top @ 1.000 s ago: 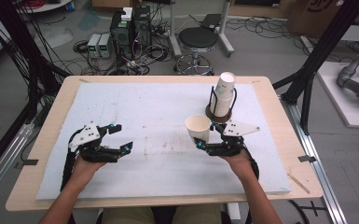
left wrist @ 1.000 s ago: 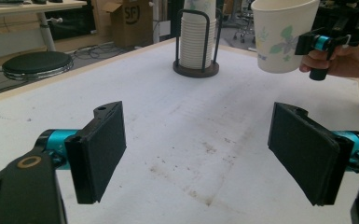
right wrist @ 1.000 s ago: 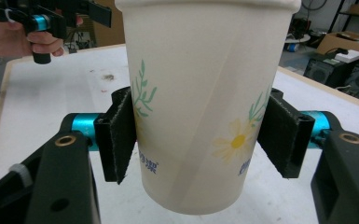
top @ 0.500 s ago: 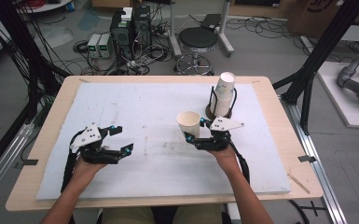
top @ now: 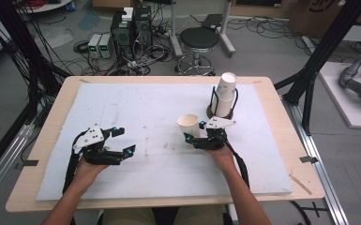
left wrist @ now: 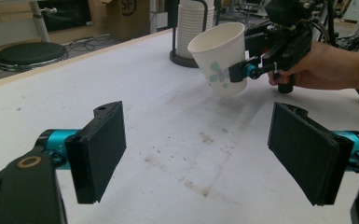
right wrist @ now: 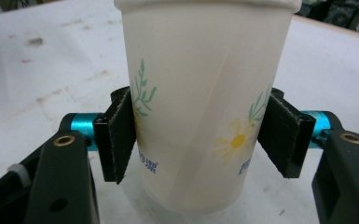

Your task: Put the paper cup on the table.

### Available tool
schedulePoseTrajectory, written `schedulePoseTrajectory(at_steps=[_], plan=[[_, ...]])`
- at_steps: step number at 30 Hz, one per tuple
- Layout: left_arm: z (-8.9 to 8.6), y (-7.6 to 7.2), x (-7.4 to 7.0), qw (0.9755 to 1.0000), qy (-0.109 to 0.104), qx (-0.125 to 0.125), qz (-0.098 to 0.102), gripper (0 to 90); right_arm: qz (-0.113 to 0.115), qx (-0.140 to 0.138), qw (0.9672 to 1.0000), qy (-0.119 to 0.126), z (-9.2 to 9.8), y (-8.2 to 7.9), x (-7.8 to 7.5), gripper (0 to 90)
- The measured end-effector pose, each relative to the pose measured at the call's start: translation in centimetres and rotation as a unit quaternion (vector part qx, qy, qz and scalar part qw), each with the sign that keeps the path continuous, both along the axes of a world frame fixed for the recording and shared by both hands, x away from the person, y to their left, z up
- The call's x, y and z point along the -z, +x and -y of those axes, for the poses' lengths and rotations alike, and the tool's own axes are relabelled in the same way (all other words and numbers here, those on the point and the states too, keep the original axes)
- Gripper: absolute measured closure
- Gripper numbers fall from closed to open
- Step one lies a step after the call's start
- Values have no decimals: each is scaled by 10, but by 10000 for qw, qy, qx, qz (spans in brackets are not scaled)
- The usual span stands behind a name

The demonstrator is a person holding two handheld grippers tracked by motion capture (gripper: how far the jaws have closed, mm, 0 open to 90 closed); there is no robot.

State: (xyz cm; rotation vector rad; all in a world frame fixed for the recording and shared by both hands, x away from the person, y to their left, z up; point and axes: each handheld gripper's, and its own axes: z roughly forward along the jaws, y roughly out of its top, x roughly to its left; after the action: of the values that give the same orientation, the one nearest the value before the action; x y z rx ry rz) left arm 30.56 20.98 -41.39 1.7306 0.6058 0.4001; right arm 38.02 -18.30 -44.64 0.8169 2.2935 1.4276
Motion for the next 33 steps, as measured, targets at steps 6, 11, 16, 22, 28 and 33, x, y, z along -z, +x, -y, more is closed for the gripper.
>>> schedulePoseTrajectory(at_steps=[6, 11, 16, 22, 28, 33], plan=[[0, 1, 1, 10000, 7, -11, -18, 191, -159, 47, 9995, -254, -3, 3, 3, 342], [-1, 1, 1, 10000, 16, -22, -24, 191, -268, 20, 9984, -505, 0, 0, 0, 340], [-2, 1, 2, 10000, -2, -41, -72, 192, -263, -58, 9971, -709, 6, -5, -1, 335], [-5, 2, 5, 9999, -43, -94, -137, 194, -316, -60, 9966, -756, 8, -7, -1, 319], [-8, 3, 5, 9996, -118, -147, -186, 194, -341, -9, 9969, -708, 11, -7, -2, 262], [-10, 2, 5, 9997, -121, -139, -184, 194, -441, 61, 9965, -704, 15, -10, -4, 214]])
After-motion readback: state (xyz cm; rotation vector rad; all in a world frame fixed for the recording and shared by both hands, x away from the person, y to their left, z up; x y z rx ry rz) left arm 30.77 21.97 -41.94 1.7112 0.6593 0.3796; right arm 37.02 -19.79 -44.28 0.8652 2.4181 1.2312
